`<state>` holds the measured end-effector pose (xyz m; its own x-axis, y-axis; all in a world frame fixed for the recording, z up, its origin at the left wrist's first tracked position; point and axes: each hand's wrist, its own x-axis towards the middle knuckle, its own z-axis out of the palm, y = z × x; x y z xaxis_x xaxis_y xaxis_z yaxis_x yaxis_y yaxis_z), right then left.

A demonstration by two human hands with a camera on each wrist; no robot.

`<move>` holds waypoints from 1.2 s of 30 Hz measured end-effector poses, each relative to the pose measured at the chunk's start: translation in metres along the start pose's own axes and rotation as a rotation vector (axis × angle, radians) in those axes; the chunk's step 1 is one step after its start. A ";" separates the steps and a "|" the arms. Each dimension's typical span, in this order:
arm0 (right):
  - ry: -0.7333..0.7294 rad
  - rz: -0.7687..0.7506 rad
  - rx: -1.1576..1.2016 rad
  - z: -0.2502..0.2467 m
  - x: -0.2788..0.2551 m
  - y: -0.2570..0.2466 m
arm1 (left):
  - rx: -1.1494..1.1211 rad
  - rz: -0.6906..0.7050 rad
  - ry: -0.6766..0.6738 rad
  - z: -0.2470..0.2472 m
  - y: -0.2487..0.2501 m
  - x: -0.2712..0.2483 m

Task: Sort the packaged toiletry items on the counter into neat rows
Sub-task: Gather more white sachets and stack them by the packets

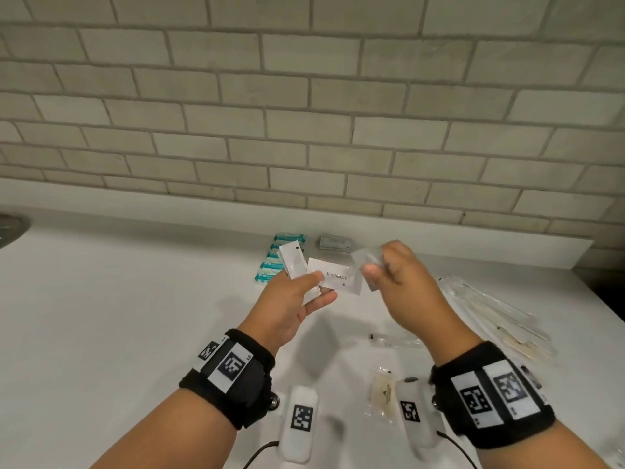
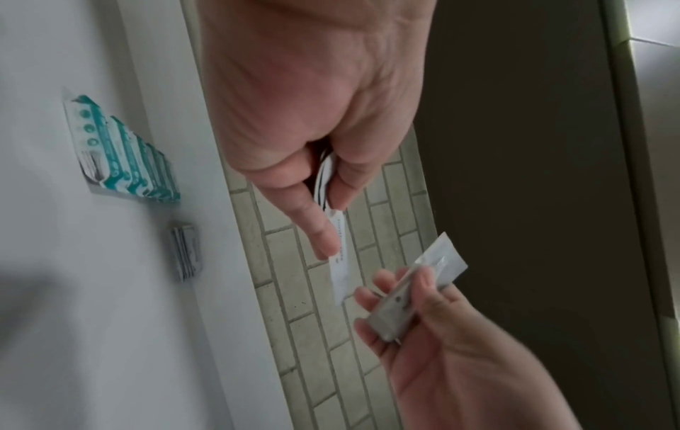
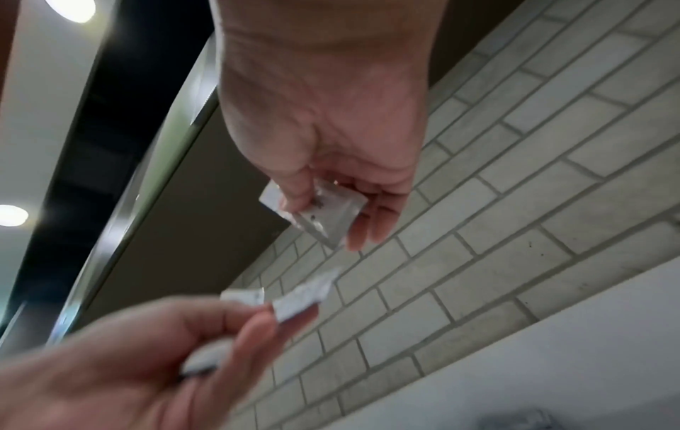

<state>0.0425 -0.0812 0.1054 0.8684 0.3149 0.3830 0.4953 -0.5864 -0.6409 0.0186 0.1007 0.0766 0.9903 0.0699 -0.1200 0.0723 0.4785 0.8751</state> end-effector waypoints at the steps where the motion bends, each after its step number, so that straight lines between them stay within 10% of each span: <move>1: -0.020 0.044 0.023 -0.003 0.003 -0.003 | 0.010 -0.006 -0.011 -0.001 0.000 0.000; 5: -0.220 0.167 0.004 0.011 0.006 -0.019 | 0.060 -0.054 -0.122 -0.003 0.000 -0.002; 12: -0.090 0.379 -0.064 0.024 0.007 -0.007 | -0.119 -0.234 -0.168 -0.035 0.008 -0.002; 19: -0.140 0.385 0.462 0.034 0.011 -0.022 | 0.135 -0.083 -0.141 -0.043 -0.001 0.003; 25: 0.061 0.045 0.302 0.049 0.015 -0.028 | 0.129 -0.133 -0.127 -0.045 -0.001 0.011; 28: -0.172 -0.073 0.046 0.049 0.008 -0.019 | 0.071 -0.111 -0.097 -0.048 0.000 0.016; 36: -0.218 0.351 0.312 0.040 0.002 -0.005 | 0.174 0.078 0.052 -0.037 -0.012 0.021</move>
<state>0.0429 -0.0472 0.0830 0.9516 0.3067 -0.0169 0.1275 -0.4444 -0.8867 0.0339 0.1286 0.0469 0.9865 0.1485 -0.0685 0.0191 0.3115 0.9501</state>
